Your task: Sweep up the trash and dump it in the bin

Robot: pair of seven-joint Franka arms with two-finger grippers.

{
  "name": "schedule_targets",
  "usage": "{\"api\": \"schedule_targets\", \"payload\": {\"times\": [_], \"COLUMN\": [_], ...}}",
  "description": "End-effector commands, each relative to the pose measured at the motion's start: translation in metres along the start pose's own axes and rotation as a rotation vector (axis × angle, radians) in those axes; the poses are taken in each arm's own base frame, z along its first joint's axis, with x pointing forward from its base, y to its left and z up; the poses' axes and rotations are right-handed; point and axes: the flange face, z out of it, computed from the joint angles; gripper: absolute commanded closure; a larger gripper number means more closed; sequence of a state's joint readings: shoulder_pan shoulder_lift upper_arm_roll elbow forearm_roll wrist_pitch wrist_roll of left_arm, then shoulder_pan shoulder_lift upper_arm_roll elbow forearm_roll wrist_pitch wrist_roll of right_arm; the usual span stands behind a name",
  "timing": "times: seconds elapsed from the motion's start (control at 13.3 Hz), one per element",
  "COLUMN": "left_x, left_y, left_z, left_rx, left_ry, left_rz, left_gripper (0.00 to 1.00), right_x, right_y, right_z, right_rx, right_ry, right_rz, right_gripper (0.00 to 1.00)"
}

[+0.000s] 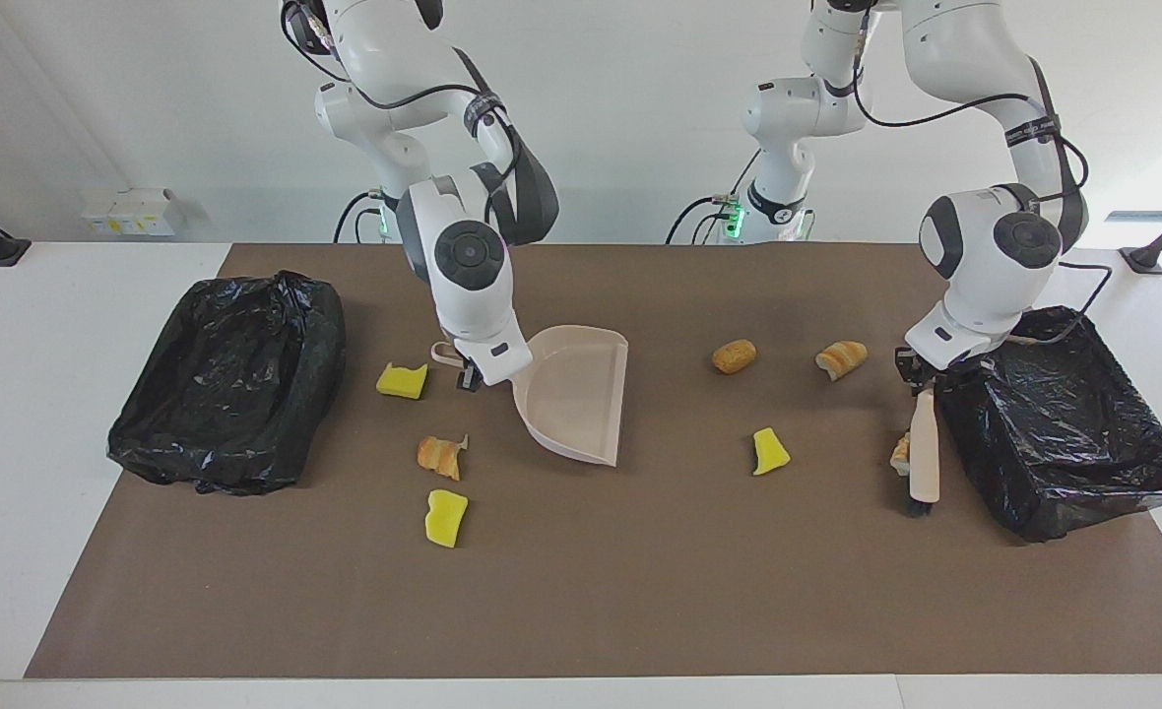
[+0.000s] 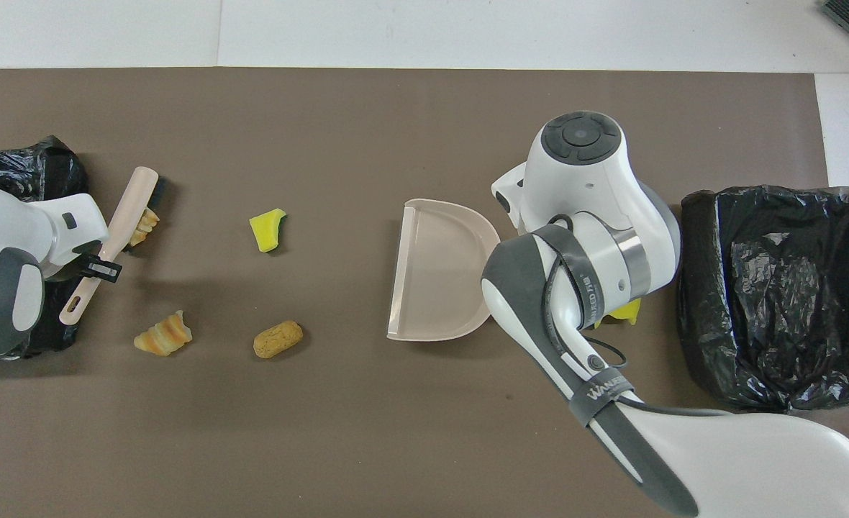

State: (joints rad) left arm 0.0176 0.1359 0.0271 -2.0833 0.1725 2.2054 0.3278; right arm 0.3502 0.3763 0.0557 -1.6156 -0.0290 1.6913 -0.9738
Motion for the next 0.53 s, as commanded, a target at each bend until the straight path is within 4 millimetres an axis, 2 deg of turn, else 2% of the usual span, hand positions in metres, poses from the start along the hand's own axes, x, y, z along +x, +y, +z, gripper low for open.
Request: {"api": "schedule_targets", "payload": {"times": [0.0,0.23,0.38,0.45], "left_x": [0.006,0.015,0.018,0.017], "left_y": [0.038,0.091,0.133,0.149], "left_z": [0.003,-0.007,-0.015,-0.029], "left_rx": [-0.009,-0.060,-0.067,-0.070], "left_ry": [-0.026,-0.057,-0.094,-0.105], "left_rz": [0.081,0.112,0.109,0.122], "left_gripper": [1.00,1.00,1.00,1.00], "right_x": [0.016,0.032,0.030,0.029], "right_y": [-0.008,-0.015,-0.019,-0.020], "right_z": [0.015,0.029,0.042,0.047], "right_rx": [-0.031,-0.053,-0.059,-0.056], "right_ry": [-0.015,-0.006,0.000,-0.006], "right_rz": [-0.062,-0.063,-0.005,-0.006], "right_gripper": [1.00,1.00,1.00,1.00]}}
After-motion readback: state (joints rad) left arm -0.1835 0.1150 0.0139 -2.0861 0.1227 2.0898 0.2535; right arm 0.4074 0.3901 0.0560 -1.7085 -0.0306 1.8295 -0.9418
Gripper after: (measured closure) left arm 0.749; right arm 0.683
